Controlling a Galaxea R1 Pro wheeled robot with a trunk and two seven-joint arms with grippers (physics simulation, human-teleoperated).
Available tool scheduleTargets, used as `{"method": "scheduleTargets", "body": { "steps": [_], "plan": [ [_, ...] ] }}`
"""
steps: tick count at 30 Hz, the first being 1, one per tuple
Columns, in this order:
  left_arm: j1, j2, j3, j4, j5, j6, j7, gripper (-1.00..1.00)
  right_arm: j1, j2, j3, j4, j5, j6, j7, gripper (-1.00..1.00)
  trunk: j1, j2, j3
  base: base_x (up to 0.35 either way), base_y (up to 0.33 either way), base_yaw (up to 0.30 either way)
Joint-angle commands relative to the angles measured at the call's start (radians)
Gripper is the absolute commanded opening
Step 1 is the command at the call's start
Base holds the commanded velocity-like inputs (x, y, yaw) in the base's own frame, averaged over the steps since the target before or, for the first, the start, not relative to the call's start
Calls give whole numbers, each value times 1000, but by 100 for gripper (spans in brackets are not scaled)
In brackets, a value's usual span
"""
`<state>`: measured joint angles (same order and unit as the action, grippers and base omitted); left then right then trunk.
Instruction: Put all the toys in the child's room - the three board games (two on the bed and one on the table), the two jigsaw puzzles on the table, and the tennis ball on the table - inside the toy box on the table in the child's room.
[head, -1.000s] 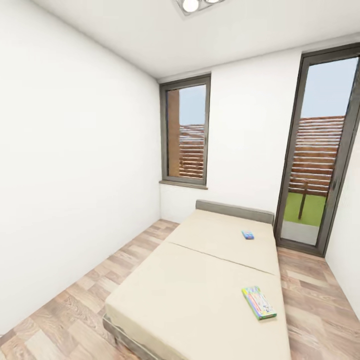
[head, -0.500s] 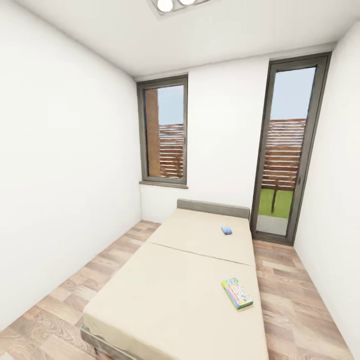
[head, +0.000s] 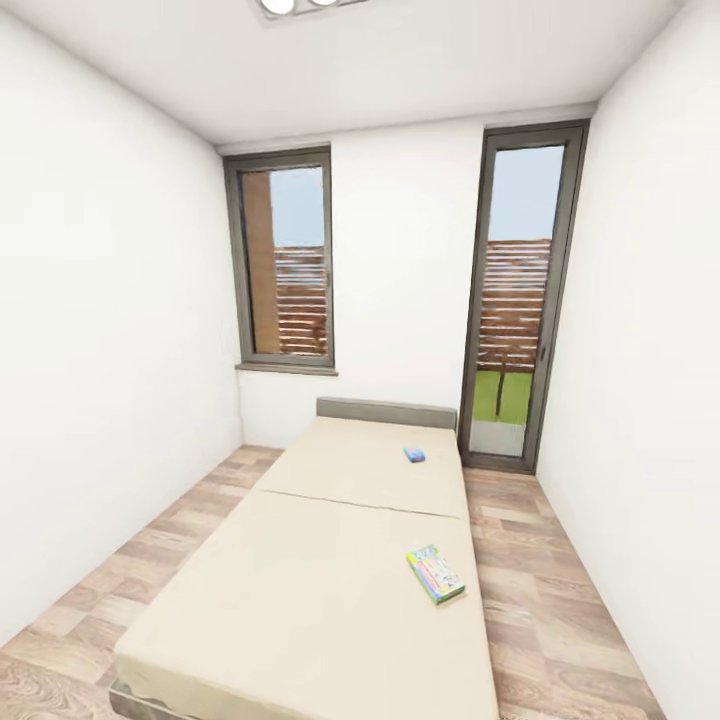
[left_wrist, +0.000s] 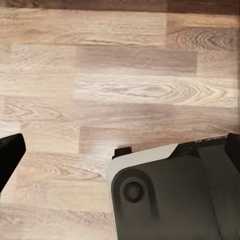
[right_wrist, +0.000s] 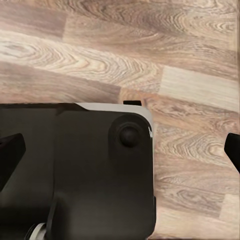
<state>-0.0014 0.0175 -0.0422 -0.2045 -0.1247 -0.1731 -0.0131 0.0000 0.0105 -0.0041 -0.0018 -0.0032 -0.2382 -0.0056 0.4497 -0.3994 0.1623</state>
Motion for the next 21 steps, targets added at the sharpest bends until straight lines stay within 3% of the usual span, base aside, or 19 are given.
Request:
{"method": "scheduleTargets", "body": {
  "steps": [1, 21],
  "plan": [
    [0, 0, -4, 0, -6, -3, 1, 100, 0, 0, 0, 0, 0, -3, -1, 100, 0, -1, -1, 0, 0, -279],
    [0, 1, -4, 0, -6, -3, 1, 100, 0, 0, 0, 0, 0, -3, -1, 100, 0, -1, -8, 0, 0, -279]
  ]
}}
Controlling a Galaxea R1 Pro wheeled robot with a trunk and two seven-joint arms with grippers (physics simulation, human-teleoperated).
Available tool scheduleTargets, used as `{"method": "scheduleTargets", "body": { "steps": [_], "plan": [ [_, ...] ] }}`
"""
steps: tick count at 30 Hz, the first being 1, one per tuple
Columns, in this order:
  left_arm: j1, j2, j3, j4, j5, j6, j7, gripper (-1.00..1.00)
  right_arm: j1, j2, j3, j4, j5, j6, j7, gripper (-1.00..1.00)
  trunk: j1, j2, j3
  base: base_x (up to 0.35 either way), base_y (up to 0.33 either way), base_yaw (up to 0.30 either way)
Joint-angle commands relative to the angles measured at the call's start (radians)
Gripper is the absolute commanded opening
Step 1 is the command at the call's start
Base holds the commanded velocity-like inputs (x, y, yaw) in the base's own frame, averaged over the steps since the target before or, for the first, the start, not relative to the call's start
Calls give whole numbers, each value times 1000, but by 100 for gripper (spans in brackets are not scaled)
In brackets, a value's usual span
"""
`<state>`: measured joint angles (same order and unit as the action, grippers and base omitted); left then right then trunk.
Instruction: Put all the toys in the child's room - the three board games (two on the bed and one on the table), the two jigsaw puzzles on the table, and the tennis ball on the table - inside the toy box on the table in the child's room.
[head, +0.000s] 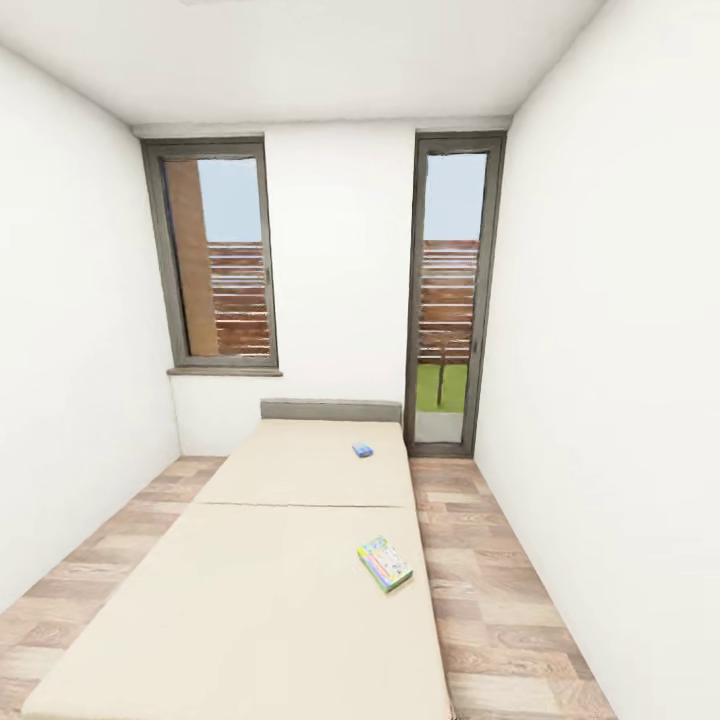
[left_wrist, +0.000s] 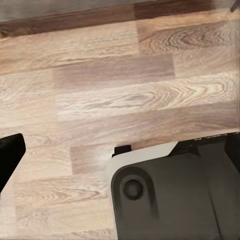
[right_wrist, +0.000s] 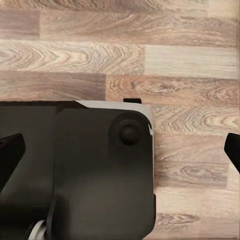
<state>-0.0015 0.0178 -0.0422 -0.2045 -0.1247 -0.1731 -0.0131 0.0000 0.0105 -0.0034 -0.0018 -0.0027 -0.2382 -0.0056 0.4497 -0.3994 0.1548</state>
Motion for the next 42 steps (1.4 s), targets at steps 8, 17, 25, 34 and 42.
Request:
{"method": "scheduleTargets", "body": {
  "steps": [8, 17, 25, 34, 42],
  "plan": [
    [0, -1, -4, 0, -6, -3, 1, 100, 0, 0, 0, 0, 0, -4, -1, 100, 0, -1, -5, 0, -9, -267],
    [0, -2, -4, 0, -6, -3, 1, 100, 0, 1, 0, 0, 1, -5, -1, 100, 0, -1, -16, 0, -135, -175],
    [0, -1, -3, 0, -6, -3, 1, 100, 0, 2, 0, 0, 1, -5, -1, 100, 0, -1, -20, 0, -29, -30],
    [0, -2, -2, 0, -6, -3, 2, 100, 0, 9, 0, 0, 3, -2, -1, 100, 0, -1, -24, 0, -4, 32],
    [0, -2, -2, 0, -6, -3, 2, 100, 0, 11, 2, 0, 4, 0, -1, 100, 0, -1, -35, 0, -1, 122]
  ]
}}
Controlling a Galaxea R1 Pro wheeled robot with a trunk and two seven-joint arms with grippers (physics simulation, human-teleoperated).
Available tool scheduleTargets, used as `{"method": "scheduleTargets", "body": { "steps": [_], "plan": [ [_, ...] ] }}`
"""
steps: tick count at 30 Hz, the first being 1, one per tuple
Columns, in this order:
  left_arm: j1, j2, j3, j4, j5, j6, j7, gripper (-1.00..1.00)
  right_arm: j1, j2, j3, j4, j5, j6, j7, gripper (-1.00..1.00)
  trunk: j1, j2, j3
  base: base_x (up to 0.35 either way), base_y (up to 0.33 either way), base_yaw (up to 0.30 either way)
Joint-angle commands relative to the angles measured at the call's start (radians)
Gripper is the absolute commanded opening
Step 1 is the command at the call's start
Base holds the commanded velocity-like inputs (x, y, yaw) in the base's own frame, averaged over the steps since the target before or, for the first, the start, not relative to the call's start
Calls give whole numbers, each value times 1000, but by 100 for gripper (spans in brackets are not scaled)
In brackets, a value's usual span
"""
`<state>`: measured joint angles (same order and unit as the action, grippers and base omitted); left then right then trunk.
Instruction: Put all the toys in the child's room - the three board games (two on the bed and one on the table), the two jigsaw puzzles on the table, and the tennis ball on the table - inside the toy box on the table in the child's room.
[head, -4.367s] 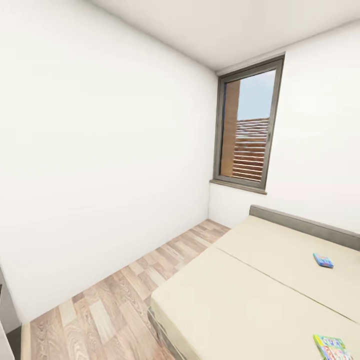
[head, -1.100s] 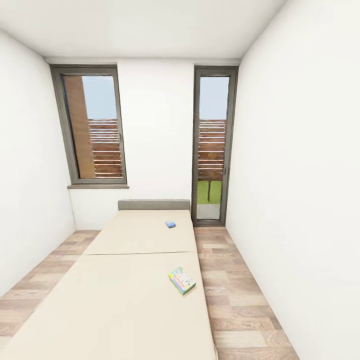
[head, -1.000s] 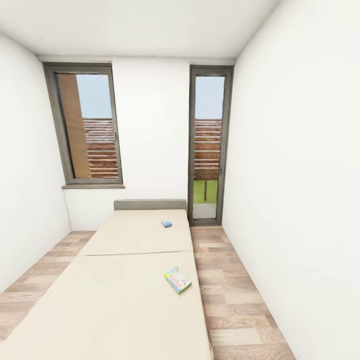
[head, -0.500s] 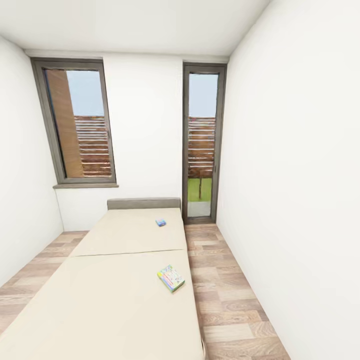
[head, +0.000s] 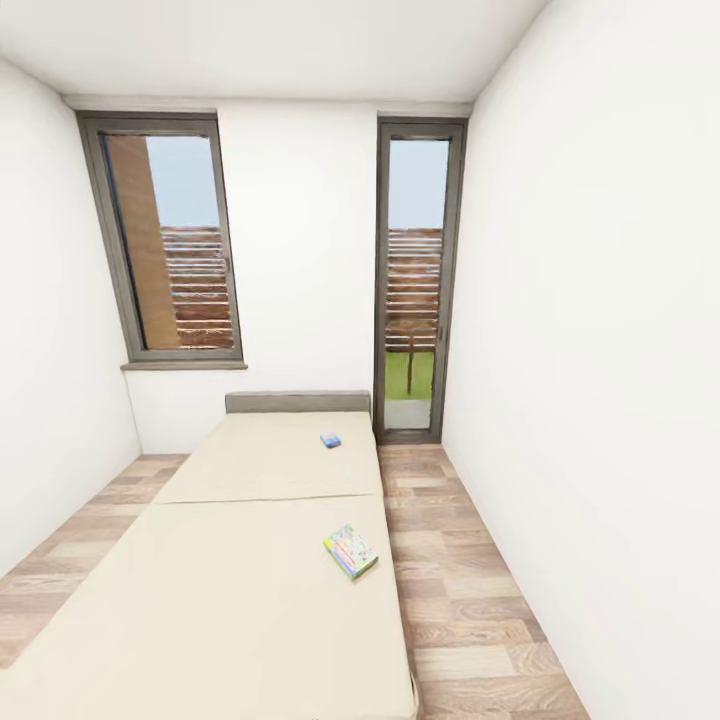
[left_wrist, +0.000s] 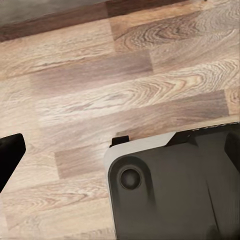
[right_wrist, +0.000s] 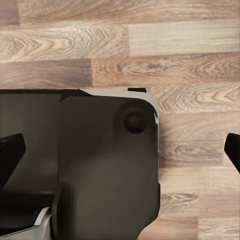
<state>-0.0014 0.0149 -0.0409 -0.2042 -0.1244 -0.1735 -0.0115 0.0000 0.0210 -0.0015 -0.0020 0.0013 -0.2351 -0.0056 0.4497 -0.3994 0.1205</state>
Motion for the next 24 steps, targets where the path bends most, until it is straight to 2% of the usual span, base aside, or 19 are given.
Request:
{"method": "scheduleTargets", "body": {
  "steps": [1, 11, 24],
  "plan": [
    [0, 0, -4, 0, -6, -3, 1, 100, 0, 0, 0, 0, 0, -3, -1, 100, 0, -1, -2, 0, -22, 133],
    [0, 1, -4, 0, -6, -3, 1, 100, 0, -2, 1, 0, 0, -5, -1, 100, 0, -1, -15, 0, -77, 122],
    [0, 2, -4, 0, -6, -3, 1, 100, 0, -4, 0, 0, 0, -7, -1, 100, 0, -1, -19, 0, -10, 19]
  ]
}}
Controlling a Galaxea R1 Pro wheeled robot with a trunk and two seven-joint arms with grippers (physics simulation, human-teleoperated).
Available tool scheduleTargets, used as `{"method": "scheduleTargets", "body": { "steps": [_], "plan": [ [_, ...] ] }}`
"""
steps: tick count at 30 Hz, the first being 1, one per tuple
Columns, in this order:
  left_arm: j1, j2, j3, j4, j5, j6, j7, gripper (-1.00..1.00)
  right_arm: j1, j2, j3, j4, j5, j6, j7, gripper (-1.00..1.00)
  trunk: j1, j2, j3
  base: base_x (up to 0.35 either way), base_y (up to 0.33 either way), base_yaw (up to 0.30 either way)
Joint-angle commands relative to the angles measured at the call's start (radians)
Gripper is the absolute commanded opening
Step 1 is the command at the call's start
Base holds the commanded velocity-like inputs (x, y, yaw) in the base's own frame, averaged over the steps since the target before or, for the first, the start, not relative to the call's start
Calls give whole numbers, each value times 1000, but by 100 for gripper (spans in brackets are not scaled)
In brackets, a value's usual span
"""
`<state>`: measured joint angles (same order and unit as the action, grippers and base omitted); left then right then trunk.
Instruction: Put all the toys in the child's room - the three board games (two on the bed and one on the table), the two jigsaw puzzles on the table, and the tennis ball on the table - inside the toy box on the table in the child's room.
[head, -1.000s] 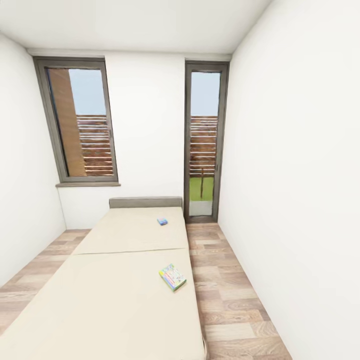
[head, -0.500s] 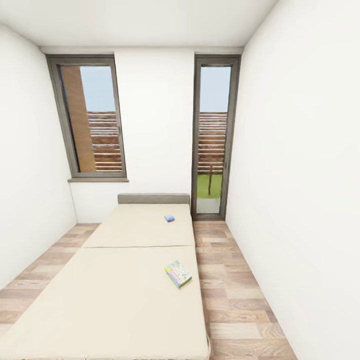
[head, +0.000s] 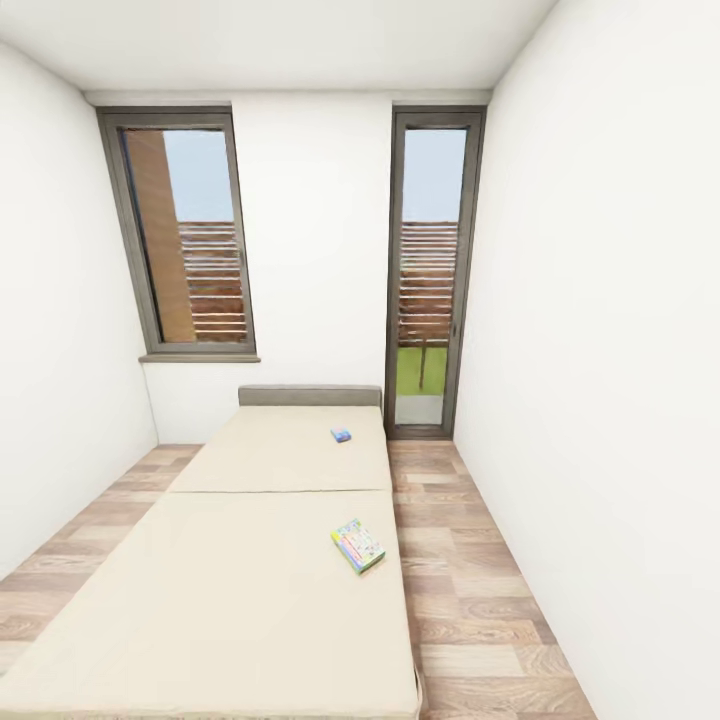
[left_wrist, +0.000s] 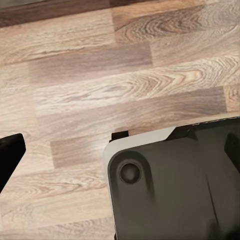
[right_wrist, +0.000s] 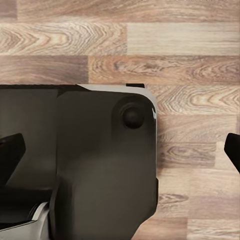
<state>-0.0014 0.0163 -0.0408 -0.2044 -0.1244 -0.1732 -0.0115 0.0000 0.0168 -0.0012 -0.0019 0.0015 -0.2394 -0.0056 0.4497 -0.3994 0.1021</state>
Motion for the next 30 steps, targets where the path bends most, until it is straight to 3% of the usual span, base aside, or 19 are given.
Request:
{"method": "scheduleTargets", "body": {
  "steps": [1, 21, 30],
  "plan": [
    [0, 1, -4, 0, -6, -3, 1, 100, 0, 0, 0, 0, 0, -3, -1, 100, 0, -1, 0, 0, -1, 2],
    [0, 1, -4, 0, -6, -3, 1, 100, 0, -1, -2, 0, -2, -3, -1, 100, 0, -1, -1, 0, -1, 0],
    [0, 1, -4, 0, -6, -5, 1, 100, 0, -1, -2, 0, -3, -1, -1, 100, 0, -1, -11, 32, -165, 0]
  ]
}}
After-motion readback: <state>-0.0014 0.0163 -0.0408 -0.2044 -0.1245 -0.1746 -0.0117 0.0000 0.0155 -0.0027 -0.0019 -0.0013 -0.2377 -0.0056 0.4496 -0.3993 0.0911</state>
